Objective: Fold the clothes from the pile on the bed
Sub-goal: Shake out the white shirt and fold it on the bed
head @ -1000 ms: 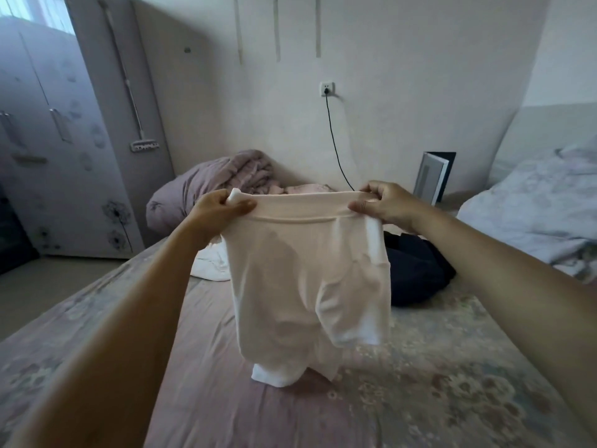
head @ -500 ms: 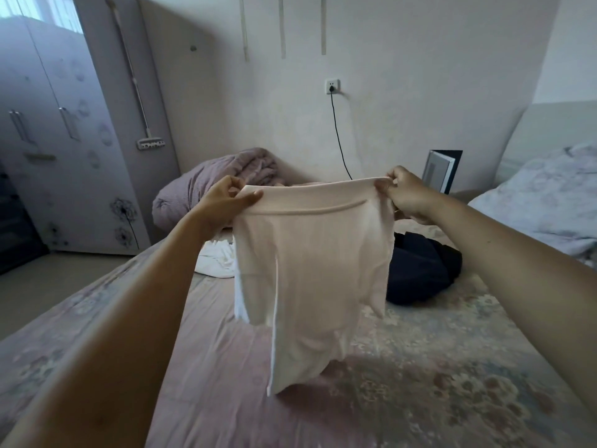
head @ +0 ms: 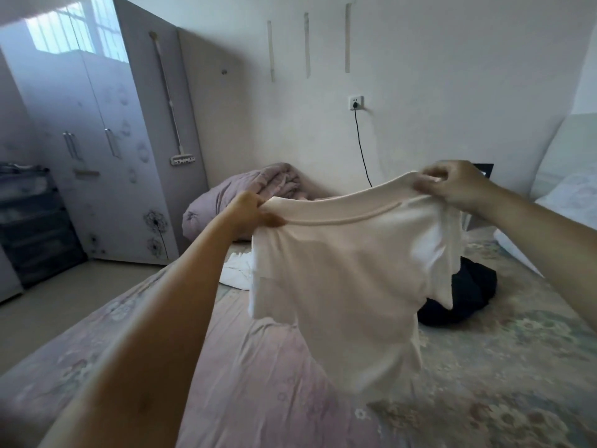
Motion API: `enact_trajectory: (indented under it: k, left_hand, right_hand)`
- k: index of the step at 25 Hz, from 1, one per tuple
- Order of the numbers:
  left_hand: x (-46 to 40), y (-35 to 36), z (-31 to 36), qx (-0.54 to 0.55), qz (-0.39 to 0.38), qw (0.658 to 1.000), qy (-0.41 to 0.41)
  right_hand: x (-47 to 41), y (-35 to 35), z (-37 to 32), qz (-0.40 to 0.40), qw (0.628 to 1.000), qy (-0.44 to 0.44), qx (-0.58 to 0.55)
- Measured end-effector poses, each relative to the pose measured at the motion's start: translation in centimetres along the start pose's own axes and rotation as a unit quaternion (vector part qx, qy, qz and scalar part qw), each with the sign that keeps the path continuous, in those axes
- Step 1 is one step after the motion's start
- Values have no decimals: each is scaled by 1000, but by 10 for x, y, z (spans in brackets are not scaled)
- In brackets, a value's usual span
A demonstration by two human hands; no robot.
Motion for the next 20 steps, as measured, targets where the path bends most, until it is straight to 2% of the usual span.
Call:
enact_trajectory:
  k: [2, 5, 7, 11, 13, 17, 20]
  left_hand:
    - [-3, -1, -3, 7, -9, 1000, 5]
    - [-6, 1, -1, -18, -13, 999, 28]
    - [-13, 3, -8, 11, -31, 999, 32]
    - [-44, 7, -43, -51, -68, 995, -52]
    - [-69, 10, -64, -87, -35, 993, -73]
    - [-119, 15, -83, -50, 82, 995, 15]
    - [-152, -5, -79, -74, 169, 983, 26]
  right_hand:
    - [1, -3, 3, -4, 1000, 7, 18]
    - [-3, -2, 6, 5, 999, -9, -30]
    - [-12, 5, 13, 8, 999, -20, -34]
    - [-44, 34, 46, 17, 997, -4, -73]
    - [-69, 55, 67, 22, 999, 7, -48]
    - [-133, 73, 100, 90, 992, 29, 85]
    - [-175, 65, 91, 146, 985, -27, 83]
Point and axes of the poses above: each hand's wrist, its own x-axis away from the middle knuckle, its own y-axis out of the palm, z = x × y, the point moved 5 cm from there along -x, towards the middle knuckle, and after that the axes turned 12 degrees about -z, right-handed, at the moved point
